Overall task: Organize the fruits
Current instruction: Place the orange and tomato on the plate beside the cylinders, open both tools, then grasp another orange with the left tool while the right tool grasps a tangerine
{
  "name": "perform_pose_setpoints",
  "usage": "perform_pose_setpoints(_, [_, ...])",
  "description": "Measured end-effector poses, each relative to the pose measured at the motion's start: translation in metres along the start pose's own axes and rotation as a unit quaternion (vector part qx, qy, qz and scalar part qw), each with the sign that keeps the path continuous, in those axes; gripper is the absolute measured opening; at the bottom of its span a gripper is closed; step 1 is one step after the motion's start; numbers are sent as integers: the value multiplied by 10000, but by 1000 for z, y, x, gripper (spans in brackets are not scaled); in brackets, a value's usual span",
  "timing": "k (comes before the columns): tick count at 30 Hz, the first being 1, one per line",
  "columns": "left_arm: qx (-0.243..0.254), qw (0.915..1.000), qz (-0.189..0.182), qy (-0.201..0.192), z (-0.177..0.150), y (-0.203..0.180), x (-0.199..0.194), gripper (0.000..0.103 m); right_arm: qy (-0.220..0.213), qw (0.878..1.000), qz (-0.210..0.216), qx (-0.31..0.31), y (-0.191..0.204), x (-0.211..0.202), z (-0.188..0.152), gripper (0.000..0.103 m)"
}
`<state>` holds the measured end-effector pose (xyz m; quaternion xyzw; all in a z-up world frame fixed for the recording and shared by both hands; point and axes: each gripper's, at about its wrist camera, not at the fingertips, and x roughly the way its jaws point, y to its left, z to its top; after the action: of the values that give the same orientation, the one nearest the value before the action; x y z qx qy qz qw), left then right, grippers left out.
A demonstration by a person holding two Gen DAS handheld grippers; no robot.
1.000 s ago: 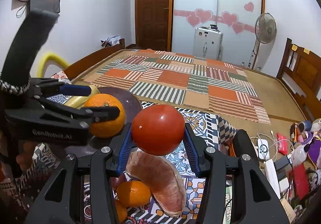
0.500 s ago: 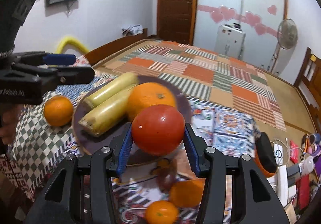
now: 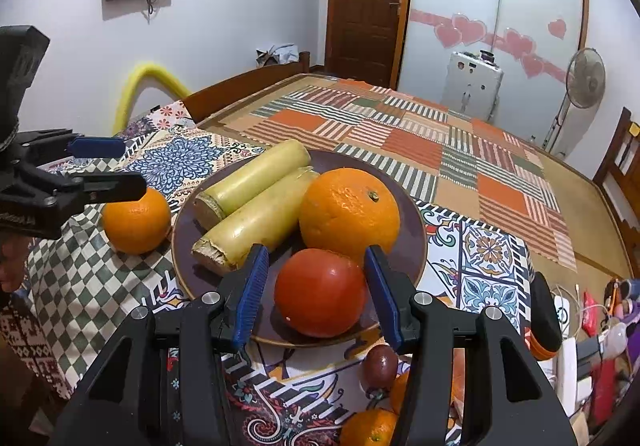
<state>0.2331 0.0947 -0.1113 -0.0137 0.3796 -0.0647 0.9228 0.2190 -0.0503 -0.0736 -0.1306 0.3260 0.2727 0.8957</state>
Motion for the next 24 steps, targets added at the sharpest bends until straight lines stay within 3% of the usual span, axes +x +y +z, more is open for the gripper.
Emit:
perform_pose_setpoints(11, [131, 9997, -134, 184, -24, -11, -1, 85, -256, 9993, -180, 226, -13, -30, -13, 56])
perform_pose_setpoints(18, [14, 9995, -103, 310, -36, -10, 11, 85, -306, 9968, -568, 468, -21, -51, -45, 58])
perform_pose_setpoints(24, [-136, 9995, -115, 265, -38, -9, 19, 85, -125, 9951, -456, 863, -25, -51, -70, 58])
